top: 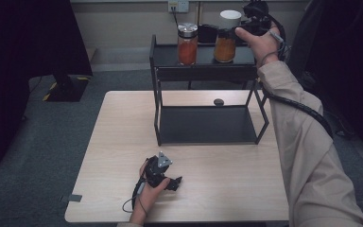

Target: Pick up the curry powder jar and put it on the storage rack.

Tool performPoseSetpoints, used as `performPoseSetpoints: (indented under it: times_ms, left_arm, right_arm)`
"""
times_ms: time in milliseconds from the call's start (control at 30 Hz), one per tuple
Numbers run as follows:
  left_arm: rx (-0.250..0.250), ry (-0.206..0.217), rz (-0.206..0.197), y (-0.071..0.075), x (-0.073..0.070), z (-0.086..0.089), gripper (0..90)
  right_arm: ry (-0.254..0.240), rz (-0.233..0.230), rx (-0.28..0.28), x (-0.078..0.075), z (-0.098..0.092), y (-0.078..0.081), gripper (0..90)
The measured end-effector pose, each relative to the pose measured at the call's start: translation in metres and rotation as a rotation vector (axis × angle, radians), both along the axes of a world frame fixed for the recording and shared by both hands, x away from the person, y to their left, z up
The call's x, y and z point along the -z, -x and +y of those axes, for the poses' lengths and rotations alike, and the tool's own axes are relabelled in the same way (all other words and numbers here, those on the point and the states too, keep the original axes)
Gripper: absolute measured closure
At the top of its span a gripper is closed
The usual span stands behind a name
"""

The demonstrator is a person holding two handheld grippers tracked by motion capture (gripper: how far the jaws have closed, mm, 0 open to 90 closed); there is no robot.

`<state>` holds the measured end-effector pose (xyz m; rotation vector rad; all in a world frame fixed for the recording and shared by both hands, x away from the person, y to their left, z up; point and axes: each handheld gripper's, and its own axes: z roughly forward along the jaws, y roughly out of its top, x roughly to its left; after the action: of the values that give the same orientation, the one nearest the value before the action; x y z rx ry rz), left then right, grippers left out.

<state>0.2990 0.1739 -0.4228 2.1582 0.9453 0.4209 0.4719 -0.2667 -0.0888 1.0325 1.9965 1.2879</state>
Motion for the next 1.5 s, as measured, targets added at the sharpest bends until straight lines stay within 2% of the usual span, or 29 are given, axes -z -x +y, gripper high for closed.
performPoseSetpoints:
  times_ms: [67,167,300,367,500,700,800,1133,1333,1500]
  left_arm:
    - [-0.001,0.000,0.000,0.000,0.000,0.000,0.0]
    - [-0.001,0.001,-0.001,0.000,0.000,0.000,0.0]
    - [-0.001,0.001,-0.001,0.000,0.000,0.000,0.0]
    - [0.000,0.001,-0.001,0.000,0.000,0.000,0.0]
    - [-0.001,0.001,-0.001,0.000,0.000,0.000,0.0]
    - [0.000,0.001,-0.001,0.000,0.000,0.000,0.0]
    - [0.000,0.001,-0.001,0.000,0.000,0.000,0.0]
    - [0.000,0.001,-0.001,0.000,0.000,0.000,0.0]
    - [0.000,0.001,-0.001,0.000,0.000,0.000,0.0]
    - [0.000,0.001,-0.002,0.000,0.000,0.000,0.0]
  right_arm:
    - [0.008,-0.025,0.007,0.002,-0.002,0.007,0.0]
    - [-0.006,-0.003,0.001,0.001,-0.007,0.011,0.0]
    - [-0.001,0.001,0.006,0.002,-0.011,0.018,0.1]
    - [-0.018,0.003,0.001,0.004,-0.014,0.022,0.1]
    - [-0.002,0.009,-0.013,0.007,-0.017,0.029,0.4]
    - [0.003,0.017,-0.035,0.015,-0.023,0.037,0.5]
    - [0.030,0.014,-0.041,0.019,-0.022,0.043,0.8]
    - [0.006,0.009,-0.076,0.036,-0.025,0.054,1.3]
    - [0.029,0.011,-0.094,0.042,-0.023,0.061,1.4]
    - [0.019,0.021,-0.103,0.051,-0.026,0.064,1.4]
